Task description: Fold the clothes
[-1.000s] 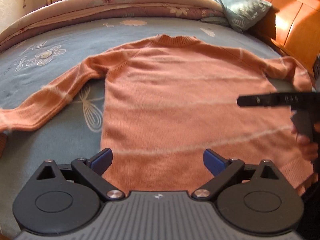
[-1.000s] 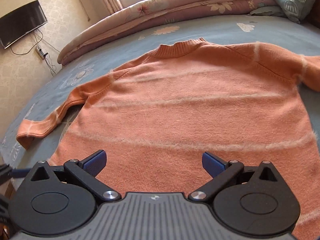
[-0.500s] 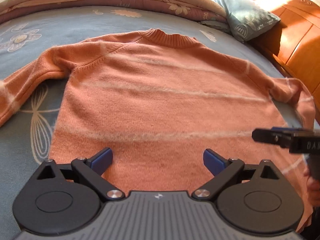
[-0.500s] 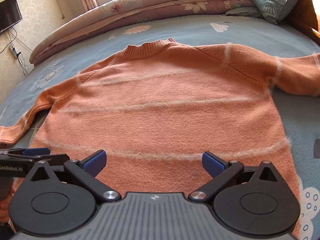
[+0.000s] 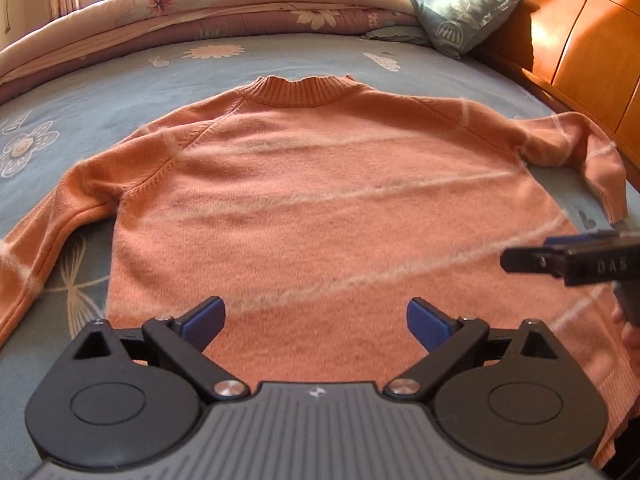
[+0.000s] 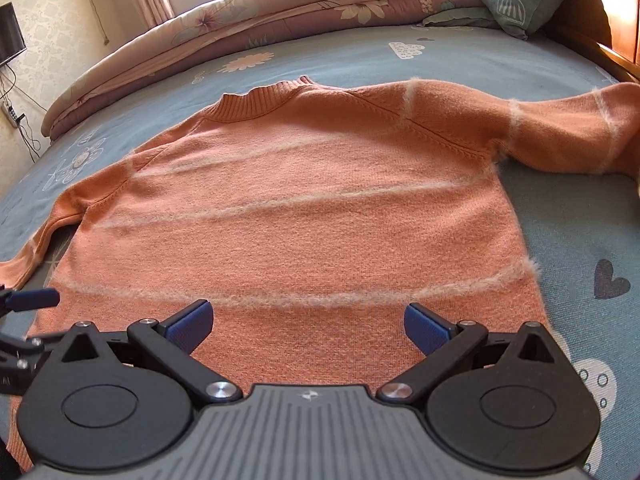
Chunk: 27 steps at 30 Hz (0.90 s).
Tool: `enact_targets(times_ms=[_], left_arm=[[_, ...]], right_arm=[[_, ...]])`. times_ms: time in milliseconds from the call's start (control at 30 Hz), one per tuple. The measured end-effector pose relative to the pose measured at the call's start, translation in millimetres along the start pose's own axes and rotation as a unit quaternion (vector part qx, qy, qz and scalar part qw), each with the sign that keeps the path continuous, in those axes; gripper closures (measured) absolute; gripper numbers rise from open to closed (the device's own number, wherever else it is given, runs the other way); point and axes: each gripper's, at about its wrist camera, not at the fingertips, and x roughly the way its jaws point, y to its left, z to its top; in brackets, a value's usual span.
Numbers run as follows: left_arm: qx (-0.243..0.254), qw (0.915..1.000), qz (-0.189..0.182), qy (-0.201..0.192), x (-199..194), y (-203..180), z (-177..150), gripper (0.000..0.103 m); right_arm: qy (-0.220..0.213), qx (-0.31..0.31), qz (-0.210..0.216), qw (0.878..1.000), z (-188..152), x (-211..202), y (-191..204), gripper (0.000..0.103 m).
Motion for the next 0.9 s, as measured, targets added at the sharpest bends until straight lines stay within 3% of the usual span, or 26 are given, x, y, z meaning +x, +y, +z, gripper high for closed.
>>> enact_targets(times_ms=[100, 200, 333, 733, 900], left_arm=[[0.000, 0.9999, 0.009, -0.012, 15.2, 8.6, 9.1, 0.006], [-0.024, 0.9992, 0.032, 0.005, 25.5, 24.5, 8.6, 0.006], [-0.047, 0.9977, 0.050, -0.004, 18.9, 45.1, -1.4, 0.006], [-0.072, 0.9964, 0.042, -0.013, 20.5, 50.6, 15.2, 0.006], [-0.051, 0.9959, 0.074, -0.009, 26.0, 42.3, 1.2, 0.006]], right_arm=[[-0.002, 0.004, -0.003, 1.000, -0.4, -0.5, -3.7, 0.000], [-0.006, -0.002, -0.008, 1.000, -0.2, -2.1, -3.1, 0.000], [-0.008, -0.002, -0.008, 1.000, 0.5, -4.6, -3.9, 0.000], [-0.008, -0.008, -0.011, 1.000, -1.0, -4.6, -2.0, 0.000], [-0.011, -0.018, -0.013, 1.000, -1.2, -3.1, 3.7, 0.000]])
